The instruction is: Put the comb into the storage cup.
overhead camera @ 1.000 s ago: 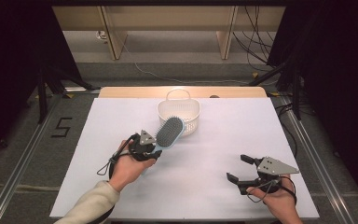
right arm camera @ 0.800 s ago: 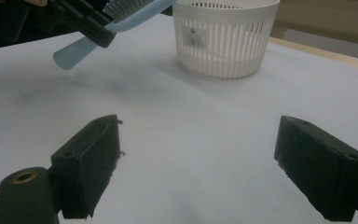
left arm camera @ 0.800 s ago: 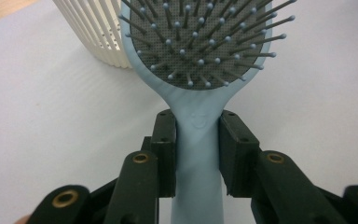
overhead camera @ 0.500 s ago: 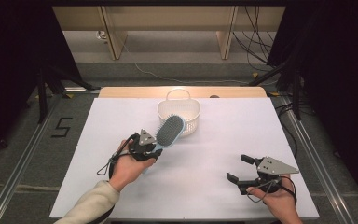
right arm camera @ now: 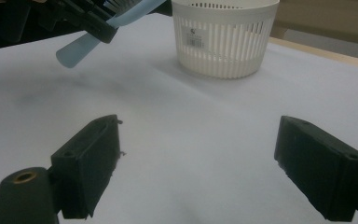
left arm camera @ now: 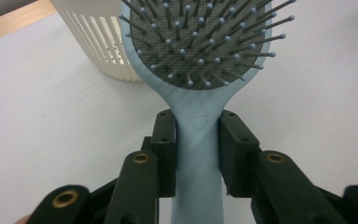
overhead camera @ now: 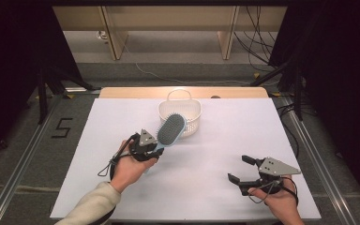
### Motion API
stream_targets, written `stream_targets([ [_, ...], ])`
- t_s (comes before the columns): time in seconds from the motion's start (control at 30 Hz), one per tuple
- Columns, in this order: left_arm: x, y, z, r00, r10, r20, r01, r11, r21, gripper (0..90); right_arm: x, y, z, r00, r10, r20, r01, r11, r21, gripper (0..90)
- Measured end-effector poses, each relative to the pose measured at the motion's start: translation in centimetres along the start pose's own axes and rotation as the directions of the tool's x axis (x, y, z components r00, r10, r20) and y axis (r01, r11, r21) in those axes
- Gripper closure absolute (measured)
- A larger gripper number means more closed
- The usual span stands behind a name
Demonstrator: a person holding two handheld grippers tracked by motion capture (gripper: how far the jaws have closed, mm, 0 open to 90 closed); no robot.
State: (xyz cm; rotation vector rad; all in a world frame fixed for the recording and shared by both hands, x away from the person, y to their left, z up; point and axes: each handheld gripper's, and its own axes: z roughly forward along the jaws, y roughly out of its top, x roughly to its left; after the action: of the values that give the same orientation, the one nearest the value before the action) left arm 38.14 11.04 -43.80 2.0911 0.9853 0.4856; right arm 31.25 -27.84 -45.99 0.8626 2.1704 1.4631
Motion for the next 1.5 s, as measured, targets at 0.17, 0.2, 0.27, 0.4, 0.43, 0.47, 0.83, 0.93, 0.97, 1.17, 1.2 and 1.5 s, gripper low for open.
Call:
stream_targets([
  [0.17, 0.06, 0.03, -0.05, 1.0000, -0.007, 0.000, 0.007, 0.9999, -0.010, 69.6, 0.00, -0.01, 0.00, 1.0000, 0.000, 0.003, 0.000, 1.000, 0.002, 15.2],
  [0.2, 0.06, 0.03, -0.05, 1.0000, -0.005, 0.000, 0.005, 0.9999, -0.010, 69.5, -0.01, -0.01, 0.00, 1.0000, 0.000, 0.002, 0.000, 1.000, 0.002, 15.2],
  [0.27, 0.06, 0.03, -0.05, 1.0000, -0.006, -0.001, 0.006, 0.9999, -0.013, 69.5, 0.00, 0.00, 0.00, 1.0000, -0.001, 0.003, 0.001, 1.000, 0.001, 15.2],
  [0.4, 0.07, 0.10, -0.14, 1.0000, -0.006, -0.005, 0.006, 0.9998, -0.020, 69.5, 0.00, 0.00, -0.01, 1.0000, -0.001, 0.002, 0.001, 1.000, 0.000, 15.2],
  [0.43, 0.08, 0.12, -0.17, 1.0000, -0.007, -0.004, 0.007, 0.9997, -0.023, 69.6, 0.00, 0.00, -0.01, 1.0000, 0.000, 0.002, 0.000, 1.000, 0.000, 15.2],
  [0.47, 0.07, 0.14, -0.20, 1.0000, -0.007, -0.006, 0.007, 0.9996, -0.029, 69.6, 0.00, 0.00, -0.01, 1.0000, -0.002, 0.002, 0.002, 1.000, 0.000, 15.2],
  [0.83, -0.03, 0.25, -0.34, 0.9999, -0.009, -0.011, 0.009, 0.9985, -0.053, 69.5, -0.01, 0.00, 0.00, 1.0000, -0.003, 0.003, 0.003, 1.000, -0.002, 15.2],
  [0.93, 0.00, 0.30, -0.39, 0.9998, -0.011, -0.015, 0.010, 0.9979, -0.063, 69.5, 0.00, -0.01, -0.01, 1.0000, -0.001, 0.002, 0.001, 1.000, 0.000, 15.1],
  [0.97, 0.02, 0.30, -0.41, 0.9998, -0.010, -0.016, 0.009, 0.9980, -0.063, 69.6, 0.00, 0.00, -0.01, 1.0000, -0.002, 0.002, 0.002, 1.000, 0.000, 15.2],
  [1.17, 0.11, 0.29, -0.45, 0.9996, -0.020, -0.020, 0.019, 0.9973, -0.071, 69.5, 0.00, -0.01, 0.01, 1.0000, -0.002, 0.004, 0.002, 1.000, 0.002, 15.2],
  [1.2, 0.13, 0.31, -0.47, 0.9996, -0.020, -0.022, 0.018, 0.9972, -0.072, 69.5, 0.00, -0.01, 0.01, 1.0000, -0.001, 0.005, 0.001, 1.000, 0.003, 15.2],
  [1.5, 0.19, 0.38, -0.58, 0.9993, -0.027, -0.024, 0.024, 0.9957, -0.089, 69.5, 0.00, 0.00, 0.00, 1.0000, -0.002, 0.004, 0.002, 1.000, 0.000, 15.2],
])
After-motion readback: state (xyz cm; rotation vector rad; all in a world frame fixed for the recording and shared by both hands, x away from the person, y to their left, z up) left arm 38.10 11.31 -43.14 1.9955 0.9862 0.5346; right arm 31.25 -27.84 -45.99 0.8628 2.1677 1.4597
